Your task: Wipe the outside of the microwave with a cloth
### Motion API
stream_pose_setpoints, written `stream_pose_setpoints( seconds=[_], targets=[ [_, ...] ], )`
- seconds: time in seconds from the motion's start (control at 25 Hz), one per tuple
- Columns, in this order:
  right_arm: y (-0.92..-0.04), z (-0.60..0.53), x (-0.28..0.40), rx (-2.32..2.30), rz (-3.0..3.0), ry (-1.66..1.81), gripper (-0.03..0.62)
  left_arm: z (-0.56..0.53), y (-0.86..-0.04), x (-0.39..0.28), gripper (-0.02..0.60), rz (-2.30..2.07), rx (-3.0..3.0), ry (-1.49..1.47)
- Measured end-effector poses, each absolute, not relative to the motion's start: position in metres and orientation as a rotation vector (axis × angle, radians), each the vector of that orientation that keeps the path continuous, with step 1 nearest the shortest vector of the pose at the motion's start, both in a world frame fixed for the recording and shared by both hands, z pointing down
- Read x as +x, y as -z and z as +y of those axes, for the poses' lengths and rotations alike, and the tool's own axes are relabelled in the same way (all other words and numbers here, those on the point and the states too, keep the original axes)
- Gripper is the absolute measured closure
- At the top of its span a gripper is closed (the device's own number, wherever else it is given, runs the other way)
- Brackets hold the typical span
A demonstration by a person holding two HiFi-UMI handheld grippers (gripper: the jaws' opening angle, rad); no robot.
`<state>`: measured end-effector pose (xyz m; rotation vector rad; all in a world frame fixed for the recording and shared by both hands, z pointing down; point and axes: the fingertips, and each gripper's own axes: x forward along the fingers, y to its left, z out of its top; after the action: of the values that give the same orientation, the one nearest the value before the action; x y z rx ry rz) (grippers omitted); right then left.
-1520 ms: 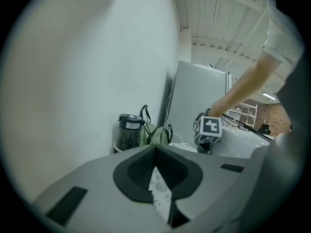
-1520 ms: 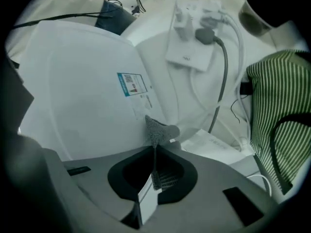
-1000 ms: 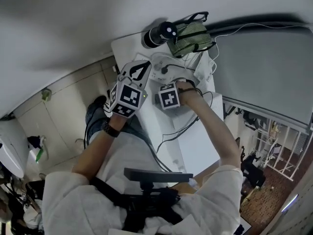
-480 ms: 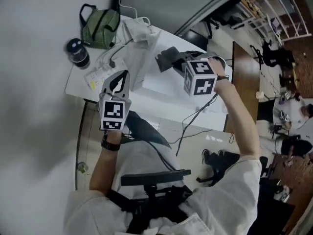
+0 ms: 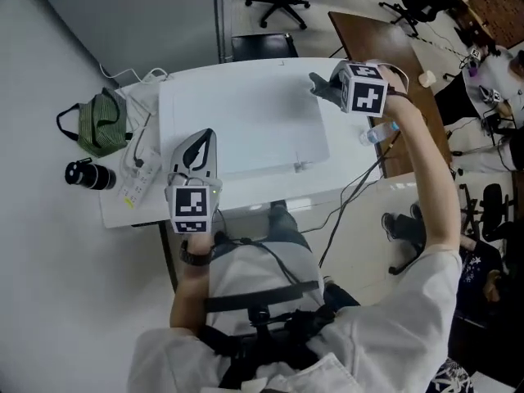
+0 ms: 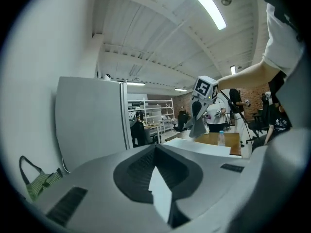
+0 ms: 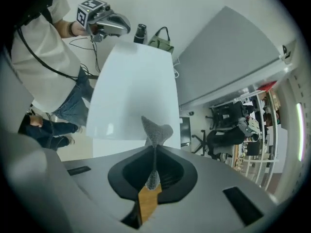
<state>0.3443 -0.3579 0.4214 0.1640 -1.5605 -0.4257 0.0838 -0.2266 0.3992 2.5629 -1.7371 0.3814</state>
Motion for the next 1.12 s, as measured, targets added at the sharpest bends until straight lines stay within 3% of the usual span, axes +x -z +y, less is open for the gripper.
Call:
stream_pose_setpoints(
  seconds=[0.24, 0.44, 0.8, 1.12],
  targets=[
    [-0.492, -0.459, 0.432, 0.146, -1.572, 0.462, 0.576, -0.281, -0.398, 0.208, 0.554, -1.804, 2.465, -0.499],
    [-0.562, -0.400, 0.465, -0.216, -1.620, 0.419, 0.576, -0.307, -0.410, 0.292, 0.552, -1.816, 2.457, -0.605],
    [-0.628, -0.224, 0.521, -0.703, -1.722, 0.262, 0.576, -0.342, -0.436, 0.350, 0.552, -1.723, 2.435, -0.701],
    [-0.667, -0.359, 0.482, -0.372, -1.893, 0.097, 0.576, -0.372, -0.433, 0.393, 0.552, -1.595, 2.608, -0.858]
  ],
)
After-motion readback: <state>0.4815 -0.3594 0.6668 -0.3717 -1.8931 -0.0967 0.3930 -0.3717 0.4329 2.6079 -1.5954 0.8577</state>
